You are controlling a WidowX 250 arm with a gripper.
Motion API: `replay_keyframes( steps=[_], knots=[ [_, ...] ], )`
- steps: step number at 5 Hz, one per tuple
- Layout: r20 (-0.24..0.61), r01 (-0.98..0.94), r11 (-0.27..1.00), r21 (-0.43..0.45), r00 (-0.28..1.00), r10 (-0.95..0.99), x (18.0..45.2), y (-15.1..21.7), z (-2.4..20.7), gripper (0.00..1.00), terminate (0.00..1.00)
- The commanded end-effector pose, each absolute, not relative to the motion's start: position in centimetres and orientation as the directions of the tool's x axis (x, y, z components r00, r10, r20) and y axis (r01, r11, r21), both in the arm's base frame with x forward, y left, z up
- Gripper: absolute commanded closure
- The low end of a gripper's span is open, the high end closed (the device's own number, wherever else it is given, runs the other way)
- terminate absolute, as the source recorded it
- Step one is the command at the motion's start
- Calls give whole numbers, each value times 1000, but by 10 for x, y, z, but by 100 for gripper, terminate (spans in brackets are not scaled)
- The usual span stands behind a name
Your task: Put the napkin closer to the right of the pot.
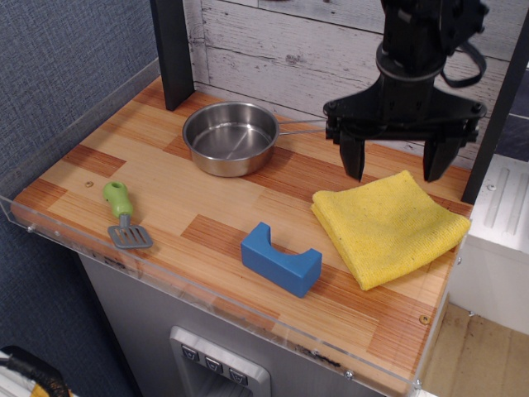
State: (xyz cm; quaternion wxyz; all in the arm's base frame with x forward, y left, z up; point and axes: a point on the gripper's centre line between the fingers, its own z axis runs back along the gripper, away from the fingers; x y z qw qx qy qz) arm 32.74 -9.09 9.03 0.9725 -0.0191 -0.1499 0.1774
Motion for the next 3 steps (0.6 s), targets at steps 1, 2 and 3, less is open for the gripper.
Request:
replay_keyframes(
  steps=[1, 2, 3],
  knots=[
    [282, -344, 937, -62, 894, 347, 326, -41, 98, 0, 0],
    [257, -344, 938, -31, 905, 340, 326, -20, 81, 0, 0],
    [233, -338, 941, -3, 915, 329, 328, -27, 63, 0, 0]
  ],
)
